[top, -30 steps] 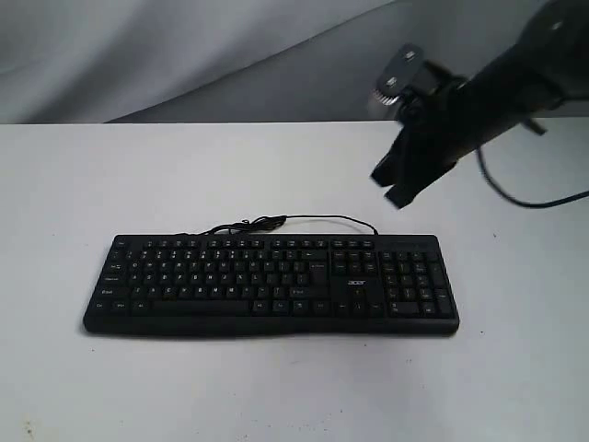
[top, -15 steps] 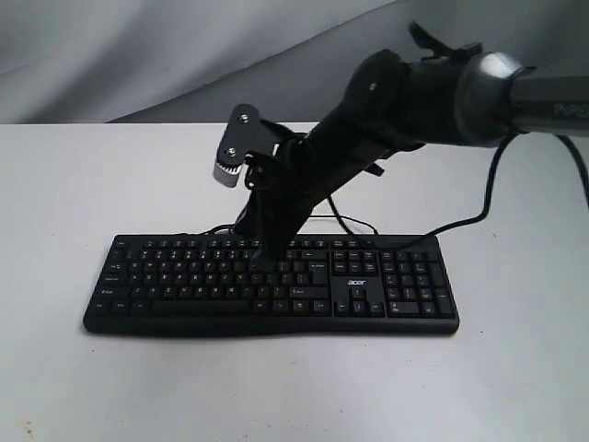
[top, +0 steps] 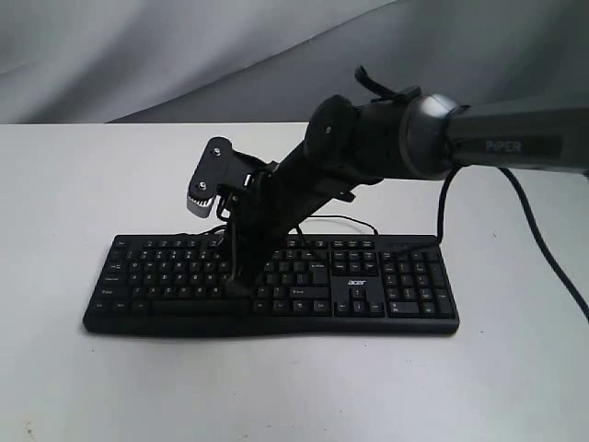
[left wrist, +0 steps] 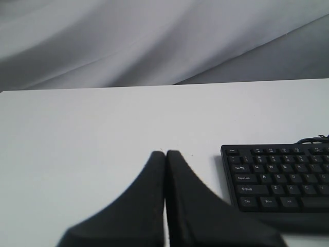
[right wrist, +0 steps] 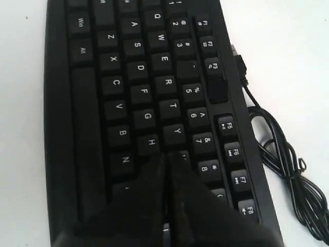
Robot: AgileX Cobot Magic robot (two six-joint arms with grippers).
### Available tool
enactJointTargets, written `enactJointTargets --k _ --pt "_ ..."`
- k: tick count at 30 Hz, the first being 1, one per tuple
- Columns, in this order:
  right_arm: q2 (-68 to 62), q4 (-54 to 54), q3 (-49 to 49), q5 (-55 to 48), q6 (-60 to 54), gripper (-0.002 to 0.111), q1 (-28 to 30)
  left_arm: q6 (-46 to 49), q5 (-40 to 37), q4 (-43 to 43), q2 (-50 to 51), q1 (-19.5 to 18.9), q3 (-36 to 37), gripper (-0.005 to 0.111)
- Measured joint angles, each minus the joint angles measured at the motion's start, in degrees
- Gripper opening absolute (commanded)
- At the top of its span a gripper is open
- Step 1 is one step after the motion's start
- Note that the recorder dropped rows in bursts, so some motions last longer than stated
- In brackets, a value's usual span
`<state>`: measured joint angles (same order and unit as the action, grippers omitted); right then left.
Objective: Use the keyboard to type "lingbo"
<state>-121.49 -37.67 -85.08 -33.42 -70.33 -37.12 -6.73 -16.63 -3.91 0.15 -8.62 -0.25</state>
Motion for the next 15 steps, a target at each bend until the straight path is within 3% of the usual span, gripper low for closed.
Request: enactJointTargets --k 7,15 --pt "0.0 11.56 -0.07 -0.1 11.38 0.0 0.0 0.0 0.0 0.0 0.0 0.0 0.0 0.001" --pt "0.0 13.93 -0.07 -0.87 13.5 0.0 0.0 0.0 0.0 0.0 0.0 0.0 0.0 0.001"
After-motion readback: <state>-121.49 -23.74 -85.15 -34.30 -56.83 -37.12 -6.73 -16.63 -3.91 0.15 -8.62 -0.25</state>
